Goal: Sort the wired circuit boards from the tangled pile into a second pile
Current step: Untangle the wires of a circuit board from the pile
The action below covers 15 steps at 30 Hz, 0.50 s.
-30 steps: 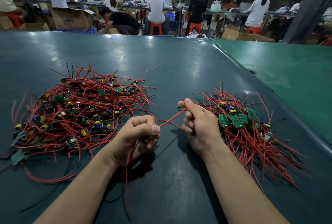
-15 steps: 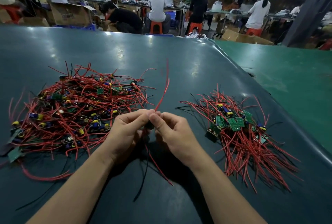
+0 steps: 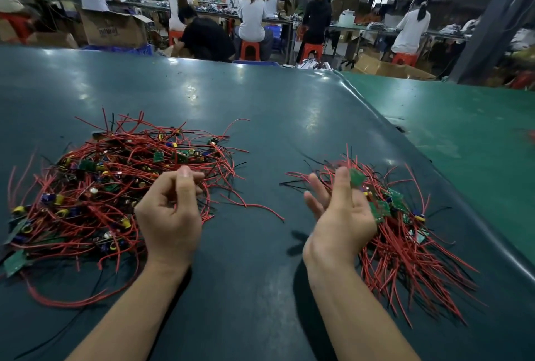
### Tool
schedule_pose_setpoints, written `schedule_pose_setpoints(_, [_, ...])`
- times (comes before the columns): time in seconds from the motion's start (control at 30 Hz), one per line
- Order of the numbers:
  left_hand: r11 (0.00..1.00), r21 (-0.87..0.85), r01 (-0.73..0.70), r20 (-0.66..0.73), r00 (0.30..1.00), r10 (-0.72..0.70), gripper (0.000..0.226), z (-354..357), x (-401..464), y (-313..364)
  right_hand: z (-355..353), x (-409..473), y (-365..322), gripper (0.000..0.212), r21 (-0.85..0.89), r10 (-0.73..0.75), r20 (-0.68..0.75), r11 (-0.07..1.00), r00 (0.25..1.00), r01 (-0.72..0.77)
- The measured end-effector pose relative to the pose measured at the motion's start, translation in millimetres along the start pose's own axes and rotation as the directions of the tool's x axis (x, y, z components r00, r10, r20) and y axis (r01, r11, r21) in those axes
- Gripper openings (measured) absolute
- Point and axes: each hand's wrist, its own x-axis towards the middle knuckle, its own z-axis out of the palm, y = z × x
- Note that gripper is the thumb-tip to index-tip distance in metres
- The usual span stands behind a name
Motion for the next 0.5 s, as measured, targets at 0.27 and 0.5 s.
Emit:
schedule_pose_setpoints(0.27, [0.725,0.666,-0.174,0.164,0.983,0.085,0.035,-5.7,1.2,-7.1,-3.4,4.8,9.0,0.015,-0.102,0.159,-0.020,0.982,0.987,-0.160])
schedule_pose_setpoints(0.5, [0.569,0.815,-0.114,0.264,0.946,-0.188,0.016,-12.5,9.4,-10.6,-0.1,-13.5,24.0,0.015,-0.298,0.241,0.180,0.937,0.954,-0.181])
